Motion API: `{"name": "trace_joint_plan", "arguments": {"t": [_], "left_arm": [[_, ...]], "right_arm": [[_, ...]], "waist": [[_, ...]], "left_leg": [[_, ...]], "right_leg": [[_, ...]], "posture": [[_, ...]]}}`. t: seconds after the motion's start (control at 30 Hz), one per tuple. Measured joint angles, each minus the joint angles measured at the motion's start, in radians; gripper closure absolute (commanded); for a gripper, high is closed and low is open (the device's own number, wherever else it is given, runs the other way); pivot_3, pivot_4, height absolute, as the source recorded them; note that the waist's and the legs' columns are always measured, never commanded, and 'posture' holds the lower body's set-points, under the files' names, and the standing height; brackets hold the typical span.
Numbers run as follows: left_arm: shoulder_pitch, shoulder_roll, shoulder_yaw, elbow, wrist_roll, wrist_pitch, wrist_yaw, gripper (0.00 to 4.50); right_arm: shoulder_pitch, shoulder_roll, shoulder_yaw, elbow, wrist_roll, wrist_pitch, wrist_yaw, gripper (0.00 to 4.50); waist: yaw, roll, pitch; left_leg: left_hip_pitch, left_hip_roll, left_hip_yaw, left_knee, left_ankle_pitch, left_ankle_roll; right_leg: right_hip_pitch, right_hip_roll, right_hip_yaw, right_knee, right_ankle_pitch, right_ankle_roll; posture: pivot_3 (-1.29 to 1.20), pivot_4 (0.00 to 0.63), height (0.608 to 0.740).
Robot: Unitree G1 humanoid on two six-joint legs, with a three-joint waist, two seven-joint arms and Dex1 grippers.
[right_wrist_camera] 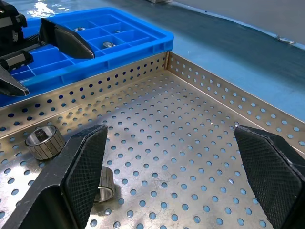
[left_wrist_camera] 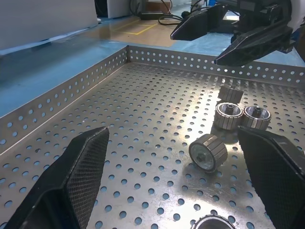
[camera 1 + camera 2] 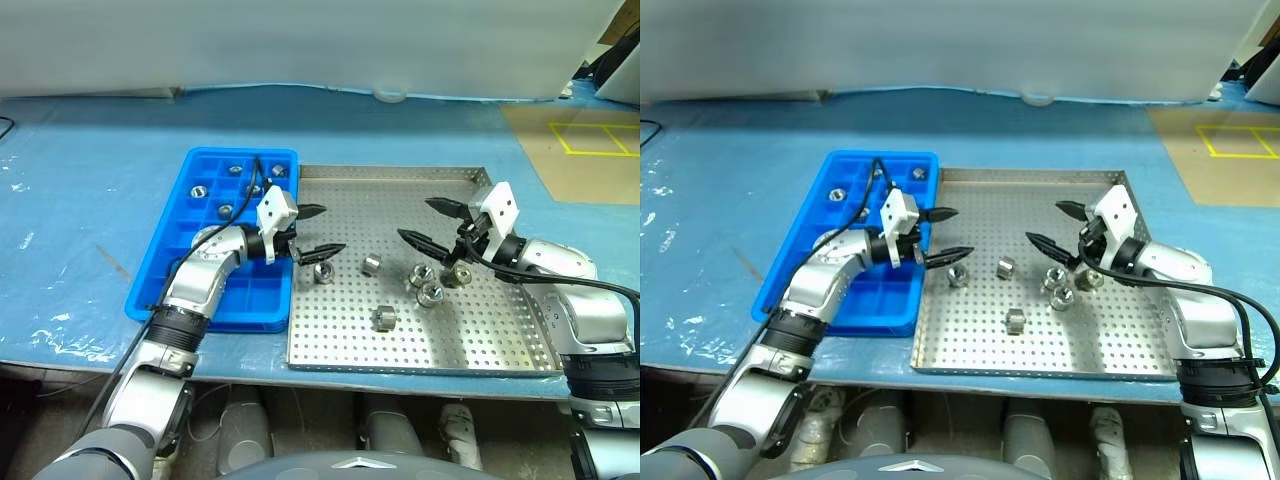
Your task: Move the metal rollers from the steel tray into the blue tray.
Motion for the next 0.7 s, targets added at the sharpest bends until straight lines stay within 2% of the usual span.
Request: {"name": "trace_joint_plan", "arguments": {"t": [0.5,0.7], "left_arm": [[-0.02,0.001,-0.01,0.013,-0.006,0.029,-0.039,0.0],[-0.039,0.034,-0.024,0.013,-0.007,0.074,-0.08,0.0]], "right_arm": [[0.025,-0.012,-0.006,-0.011,-0.008,-0.007,-0.01,0.03],[0.039,-0.019,-0.006,-0.011,-0.022,-0.012,-0.009,0.03]], "waist": [[-0.006,0.0,0.0],[-0.007,0.0,0.0]], "left_leg": [[0.001,0.0,0.0,0.0,0.0,0.0],[0.001,0.0,0.0,0.0,0.0,0.0]], "right_leg": [[0.0,0.0,0.0,0.0,0.0,0.0],[0.0,0.0,0.0,0.0,0.0,0.0]], "posture": [[-0.15,0.15,0.74],[-0.17,0.15,0.74]]}}
